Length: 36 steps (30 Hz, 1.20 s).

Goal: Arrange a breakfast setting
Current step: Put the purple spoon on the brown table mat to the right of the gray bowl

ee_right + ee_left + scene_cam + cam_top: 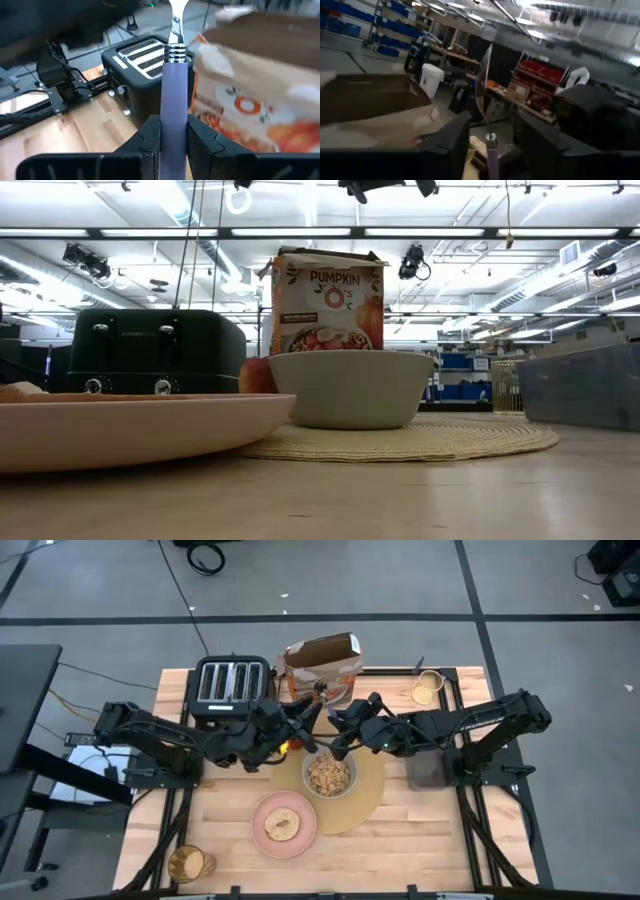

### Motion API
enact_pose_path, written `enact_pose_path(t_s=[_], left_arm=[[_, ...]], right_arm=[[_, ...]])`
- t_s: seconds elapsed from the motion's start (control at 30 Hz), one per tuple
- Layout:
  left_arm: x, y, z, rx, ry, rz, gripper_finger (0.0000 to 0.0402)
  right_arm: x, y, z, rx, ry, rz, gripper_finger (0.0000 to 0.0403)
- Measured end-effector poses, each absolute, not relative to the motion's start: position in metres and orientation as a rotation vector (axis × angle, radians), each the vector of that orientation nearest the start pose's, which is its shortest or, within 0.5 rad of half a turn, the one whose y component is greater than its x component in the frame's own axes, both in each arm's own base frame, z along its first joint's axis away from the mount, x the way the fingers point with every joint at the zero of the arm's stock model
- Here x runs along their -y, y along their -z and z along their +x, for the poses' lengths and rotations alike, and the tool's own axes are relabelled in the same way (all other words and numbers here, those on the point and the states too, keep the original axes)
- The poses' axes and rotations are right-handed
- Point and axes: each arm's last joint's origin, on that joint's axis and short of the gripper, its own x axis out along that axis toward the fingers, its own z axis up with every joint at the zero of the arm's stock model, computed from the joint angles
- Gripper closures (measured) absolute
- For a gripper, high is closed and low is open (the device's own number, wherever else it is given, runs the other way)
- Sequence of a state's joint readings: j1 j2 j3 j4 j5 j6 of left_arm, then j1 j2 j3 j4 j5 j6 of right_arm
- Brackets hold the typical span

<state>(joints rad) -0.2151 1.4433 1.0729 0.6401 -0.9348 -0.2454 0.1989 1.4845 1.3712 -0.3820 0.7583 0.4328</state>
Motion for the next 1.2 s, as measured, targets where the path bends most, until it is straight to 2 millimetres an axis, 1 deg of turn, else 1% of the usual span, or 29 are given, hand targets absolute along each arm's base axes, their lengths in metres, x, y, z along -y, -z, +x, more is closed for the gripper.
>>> enact_pose_path(t_s=[0.07,0.13,0.2,0.3,0.37,0.47,0.57,0.67,0.73,0.8,0.9,0.97,1.07,1.13,1.2], left_arm=[[0.049,-0.362,0.306,0.279,-0.674,-0.349,0.0209],[0.056,-0.369,0.29,0.216,-0.648,-0.296,0.0185],[0.061,-0.378,0.274,0.181,-0.618,-0.276,0.0169],[0.07,-0.387,0.245,0.112,-0.564,-0.242,0.0159],[0.072,-0.393,0.226,0.09,-0.527,-0.254,0.0158],[0.078,-0.399,0.201,0.064,-0.459,-0.276,0.0158],[0.084,-0.402,0.185,0.05,-0.397,-0.289,0.0157],[0.091,-0.403,0.179,0.042,-0.352,-0.289,0.0157],[0.095,-0.402,0.177,0.034,-0.334,-0.283,0.0157],[0.098,-0.402,0.176,0.029,-0.319,-0.281,0.0157],[0.101,-0.4,0.176,0.02,-0.308,-0.274,0.0157],[0.102,-0.399,0.176,0.007,-0.304,-0.261,0.0157],[0.104,-0.398,0.175,0.001,-0.294,-0.257,0.0157],[0.104,-0.397,0.175,-0.005,-0.292,-0.254,0.0157],[0.104,-0.396,0.175,-0.01,-0.292,-0.264,0.0157]], right_arm=[[-0.049,-0.358,0.319,-0.342,0.641,0.246,0.0334],[-0.055,-0.358,0.313,-0.39,0.638,0.325,0.0334],[-0.062,-0.351,0.305,-0.454,0.645,0.446,0.0334],[-0.078,-0.337,0.289,-0.6,0.668,0.675,0.0334],[-0.092,-0.324,0.278,-0.687,0.703,0.825,0.0334],[-0.114,-0.298,0.265,-0.764,0.755,0.99,0.0334],[-0.131,-0.268,0.257,-0.76,0.768,1.116,0.0334],[-0.134,-0.232,0.25,-0.752,0.812,1.18,0.0334],[-0.128,-0.212,0.244,-0.752,0.864,1.189,0.0334],[-0.118,-0.196,0.239,-0.76,0.919,1.169,0.0334],[-0.105,-0.183,0.239,-0.764,0.975,1.168,0.0334],[-0.099,-0.177,0.243,-0.773,1.003,1.177,0.0334],[-0.1,-0.17,0.26,-0.781,0.964,1.224,0.0334],[-0.101,-0.161,0.268,-0.816,0.994,1.217,0.0334],[-0.1,-0.153,0.271,-0.848,1.047,1.21,0.0334]])
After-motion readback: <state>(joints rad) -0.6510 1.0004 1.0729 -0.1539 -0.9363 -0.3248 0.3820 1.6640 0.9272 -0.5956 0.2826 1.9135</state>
